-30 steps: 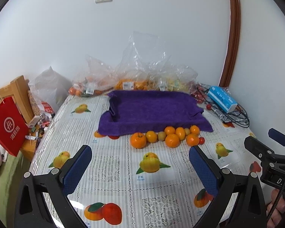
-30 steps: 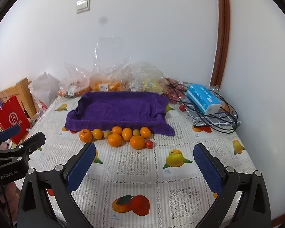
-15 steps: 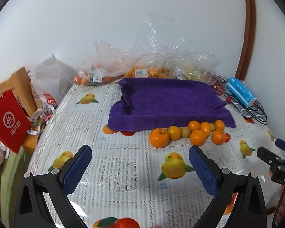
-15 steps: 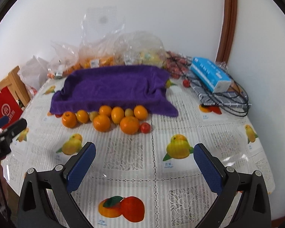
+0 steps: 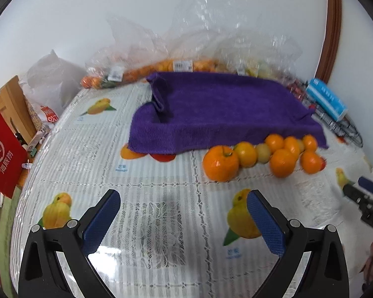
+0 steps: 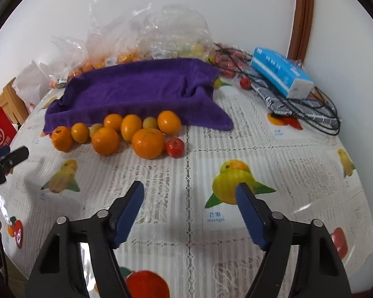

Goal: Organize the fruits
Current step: 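Move the right tool to the red cherry tomato while the left tool approaches a large orange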

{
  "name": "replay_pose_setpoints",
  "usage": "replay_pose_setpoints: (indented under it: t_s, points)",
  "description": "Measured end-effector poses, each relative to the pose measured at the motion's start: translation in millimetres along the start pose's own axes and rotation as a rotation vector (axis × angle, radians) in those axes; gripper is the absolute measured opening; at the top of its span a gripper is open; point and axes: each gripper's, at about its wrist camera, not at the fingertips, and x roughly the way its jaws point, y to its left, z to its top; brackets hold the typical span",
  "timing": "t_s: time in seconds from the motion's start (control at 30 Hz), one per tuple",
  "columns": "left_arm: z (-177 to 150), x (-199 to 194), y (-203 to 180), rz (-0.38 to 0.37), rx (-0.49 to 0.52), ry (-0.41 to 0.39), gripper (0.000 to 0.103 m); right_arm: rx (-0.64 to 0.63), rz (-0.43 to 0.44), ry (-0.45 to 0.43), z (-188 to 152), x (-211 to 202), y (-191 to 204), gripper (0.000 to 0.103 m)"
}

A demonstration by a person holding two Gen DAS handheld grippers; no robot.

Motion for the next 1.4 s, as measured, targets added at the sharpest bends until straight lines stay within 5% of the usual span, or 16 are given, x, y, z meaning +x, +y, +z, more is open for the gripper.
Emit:
replay_pose_setpoints:
  t_s: [0.47, 1.2, 1.4]
  points:
    - [4, 52, 15, -0.006, -0.038, 0.084, 0.092, 0.015, 0.034, 0.013, 17, 59, -7, 0.047]
    - [0, 56, 9, 0.032, -0.038, 0.069, 0.092, -0.056, 0.021, -0.004, 37, 79, 4, 0.046]
    - [-1, 55, 9, 0.02, -0.027, 0.067, 0.092, -0.062, 0.018, -0.007, 40, 81, 7, 0.039]
